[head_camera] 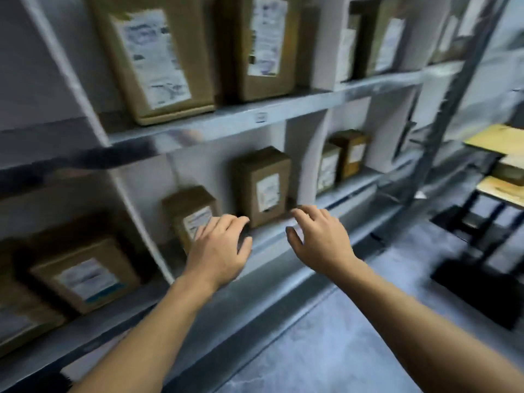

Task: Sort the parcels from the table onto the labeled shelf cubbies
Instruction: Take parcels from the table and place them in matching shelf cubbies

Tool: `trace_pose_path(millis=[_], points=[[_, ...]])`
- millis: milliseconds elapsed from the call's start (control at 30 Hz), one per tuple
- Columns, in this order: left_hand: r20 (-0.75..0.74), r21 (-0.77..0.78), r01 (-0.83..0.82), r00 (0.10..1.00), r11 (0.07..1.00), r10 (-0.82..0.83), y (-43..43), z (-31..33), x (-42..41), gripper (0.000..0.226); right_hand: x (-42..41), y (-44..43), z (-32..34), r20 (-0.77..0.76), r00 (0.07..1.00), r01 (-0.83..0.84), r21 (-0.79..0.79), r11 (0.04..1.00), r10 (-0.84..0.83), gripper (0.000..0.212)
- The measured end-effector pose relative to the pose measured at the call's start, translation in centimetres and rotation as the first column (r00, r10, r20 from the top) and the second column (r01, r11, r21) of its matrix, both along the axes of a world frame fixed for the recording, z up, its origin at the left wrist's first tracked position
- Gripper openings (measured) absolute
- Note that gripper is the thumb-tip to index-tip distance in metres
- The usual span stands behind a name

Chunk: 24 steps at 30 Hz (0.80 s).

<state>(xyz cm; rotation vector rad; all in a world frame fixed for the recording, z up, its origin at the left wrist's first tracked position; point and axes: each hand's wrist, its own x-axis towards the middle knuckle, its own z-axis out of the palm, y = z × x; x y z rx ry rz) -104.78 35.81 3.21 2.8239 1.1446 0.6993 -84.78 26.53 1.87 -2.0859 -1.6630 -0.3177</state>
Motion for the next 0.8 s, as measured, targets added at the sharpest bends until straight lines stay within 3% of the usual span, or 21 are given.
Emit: trace_pose_path(millis=[167,467,800], points=[[-0.148,-0.027,0.166,0.975,0.986,-0.168,-2.6,-3.0,16.1,0.044,12.9,-7.7,-2.4,0.102,0.966,0.255,-0.216,0.943,-0.238,0.04],[-0.32,-0.1,0.405,0.852,0.909,-0.414,-10.9,-5.8,41.5,0.04,32.0,-19.9,-4.1,0.169,0.833,0.552,-0.316,0.772,-0.526,0.042],[-0.29,-0.078,0.564,0.776,0.822,-0.56,-10.7,-7.6,61.9,0.041,48.4,-21.6,-5.2,0.146,0.713,0.691,-0.308,0.653,-0.686,0.042]])
